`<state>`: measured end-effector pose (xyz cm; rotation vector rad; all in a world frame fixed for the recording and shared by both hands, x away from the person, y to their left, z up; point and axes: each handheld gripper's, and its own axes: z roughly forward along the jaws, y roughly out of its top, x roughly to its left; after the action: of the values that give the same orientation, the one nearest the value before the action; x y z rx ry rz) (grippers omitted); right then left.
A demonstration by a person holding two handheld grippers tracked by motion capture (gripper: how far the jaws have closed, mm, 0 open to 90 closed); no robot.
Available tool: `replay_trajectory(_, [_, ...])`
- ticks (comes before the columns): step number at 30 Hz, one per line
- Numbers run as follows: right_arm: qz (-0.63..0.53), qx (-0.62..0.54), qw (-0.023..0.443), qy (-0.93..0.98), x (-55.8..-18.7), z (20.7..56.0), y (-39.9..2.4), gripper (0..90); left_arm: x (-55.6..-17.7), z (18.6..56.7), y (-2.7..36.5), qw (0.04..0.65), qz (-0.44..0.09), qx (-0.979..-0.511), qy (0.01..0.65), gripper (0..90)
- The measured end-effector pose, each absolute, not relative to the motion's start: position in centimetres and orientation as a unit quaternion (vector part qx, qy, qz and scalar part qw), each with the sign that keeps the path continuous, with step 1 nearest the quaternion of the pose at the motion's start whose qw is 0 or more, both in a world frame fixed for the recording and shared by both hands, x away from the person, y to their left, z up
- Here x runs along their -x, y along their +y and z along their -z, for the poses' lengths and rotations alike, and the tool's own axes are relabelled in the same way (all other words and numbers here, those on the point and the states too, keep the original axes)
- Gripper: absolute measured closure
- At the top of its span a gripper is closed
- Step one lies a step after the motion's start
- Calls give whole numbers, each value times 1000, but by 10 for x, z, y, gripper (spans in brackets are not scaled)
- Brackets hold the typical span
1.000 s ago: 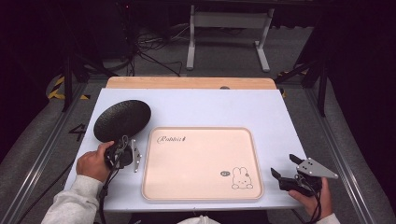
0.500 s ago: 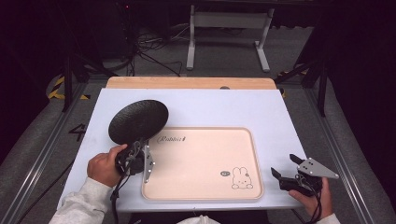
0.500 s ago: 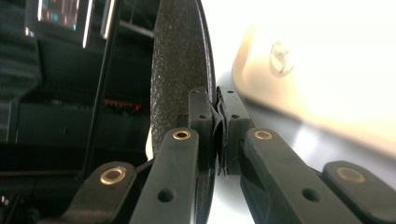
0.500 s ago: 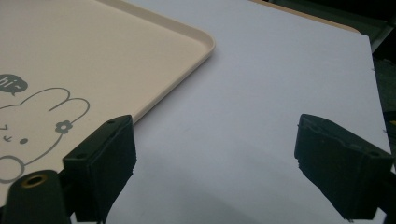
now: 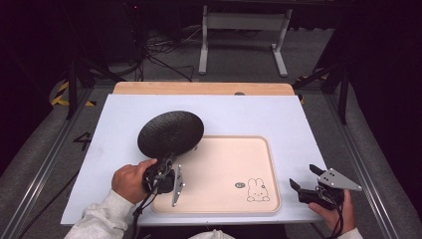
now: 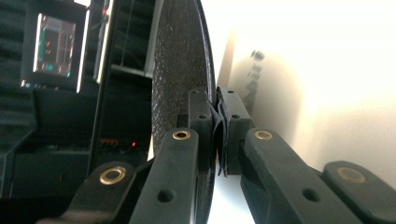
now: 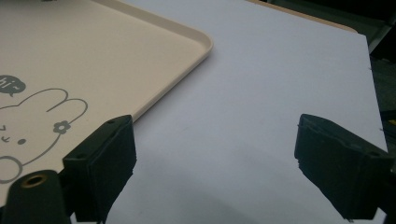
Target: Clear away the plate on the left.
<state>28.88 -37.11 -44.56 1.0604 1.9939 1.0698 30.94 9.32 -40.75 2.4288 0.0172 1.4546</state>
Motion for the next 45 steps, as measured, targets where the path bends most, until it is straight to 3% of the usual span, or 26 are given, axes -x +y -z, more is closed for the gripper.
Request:
replay_trajectory(32, [-407,-413,322,748,-280,444,-378,134,-278,427,20,181,-461,-861,-119,850])
replay_trajectory(45, [-405,-413,322,750,-280,445,-378,134,-277,433,13,220,-428,-868,-120,867])
